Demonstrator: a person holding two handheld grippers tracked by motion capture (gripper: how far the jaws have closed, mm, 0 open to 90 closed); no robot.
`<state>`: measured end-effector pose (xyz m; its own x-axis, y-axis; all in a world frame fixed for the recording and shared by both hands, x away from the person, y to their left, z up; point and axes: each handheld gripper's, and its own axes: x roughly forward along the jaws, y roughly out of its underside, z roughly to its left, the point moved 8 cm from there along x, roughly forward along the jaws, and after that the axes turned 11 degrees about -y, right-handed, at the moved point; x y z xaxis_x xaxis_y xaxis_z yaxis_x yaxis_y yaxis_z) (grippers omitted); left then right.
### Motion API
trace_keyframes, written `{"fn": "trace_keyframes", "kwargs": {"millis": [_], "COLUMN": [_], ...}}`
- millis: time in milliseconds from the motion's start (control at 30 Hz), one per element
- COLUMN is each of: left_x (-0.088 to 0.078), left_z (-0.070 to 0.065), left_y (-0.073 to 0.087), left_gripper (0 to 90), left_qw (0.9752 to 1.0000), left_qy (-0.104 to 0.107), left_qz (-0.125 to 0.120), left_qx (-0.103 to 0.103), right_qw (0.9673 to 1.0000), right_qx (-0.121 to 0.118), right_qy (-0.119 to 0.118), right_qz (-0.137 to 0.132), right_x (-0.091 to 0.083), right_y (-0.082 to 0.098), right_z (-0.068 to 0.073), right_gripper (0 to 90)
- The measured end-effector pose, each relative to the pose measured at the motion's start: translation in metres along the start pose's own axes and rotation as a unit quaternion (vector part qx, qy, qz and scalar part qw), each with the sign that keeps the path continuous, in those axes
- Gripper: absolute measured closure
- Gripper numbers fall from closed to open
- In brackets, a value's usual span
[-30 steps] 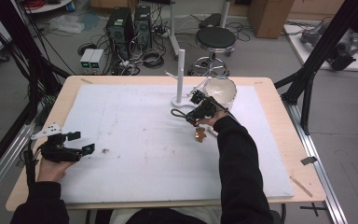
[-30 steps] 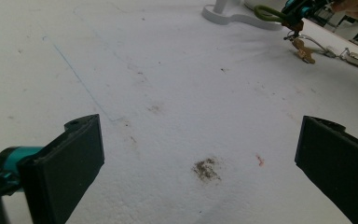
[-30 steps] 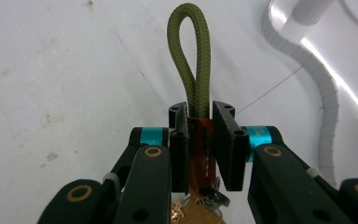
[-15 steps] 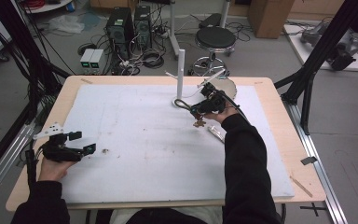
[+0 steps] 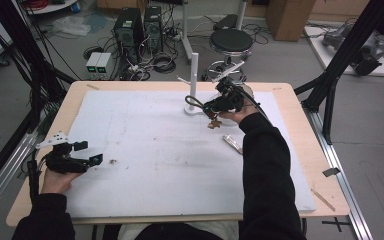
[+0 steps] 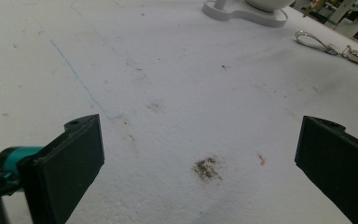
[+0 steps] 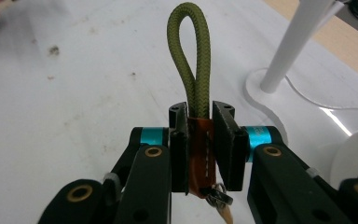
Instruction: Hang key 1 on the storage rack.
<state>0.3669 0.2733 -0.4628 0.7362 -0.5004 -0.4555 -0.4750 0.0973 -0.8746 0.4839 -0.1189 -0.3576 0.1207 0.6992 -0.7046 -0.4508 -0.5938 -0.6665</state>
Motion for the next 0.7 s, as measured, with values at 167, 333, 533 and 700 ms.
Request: {"fn": "trace_keyframes", "kwargs": {"millis": [167,333,533,700], "left_x": [0.0,0.0,0.0,0.0], "left_z": [0.0,0.0,0.0,0.0], "left_y": [0.0,0.0,0.0,-0.001], "left_gripper": [1.7,1.7,1.7,1.7], "left_qw": [1.0,1.0,1.0,1.0], "left_qy": [0.0,-0.001,-0.001,0.0], "left_qz": [0.0,-0.002,-0.002,-0.004], "left_qx": [0.0,-0.001,-0.001,-0.004], "right_qw": [1.0,0.9999,0.9998,0.9996], "right_qx": [-0.007,-0.016,-0.018,-0.02], "right_qy": [0.002,0.004,0.013,0.017], "right_qz": [-0.003,-0.005,-0.004,-0.012], "right_x": [-0.009,-0.017,-0.025,-0.031], "right_y": [-0.011,-0.02,-0.029,-0.036], "right_z": [0.004,0.008,0.009,0.008], "right_gripper": [77.3,77.2,77.2,77.2]}}
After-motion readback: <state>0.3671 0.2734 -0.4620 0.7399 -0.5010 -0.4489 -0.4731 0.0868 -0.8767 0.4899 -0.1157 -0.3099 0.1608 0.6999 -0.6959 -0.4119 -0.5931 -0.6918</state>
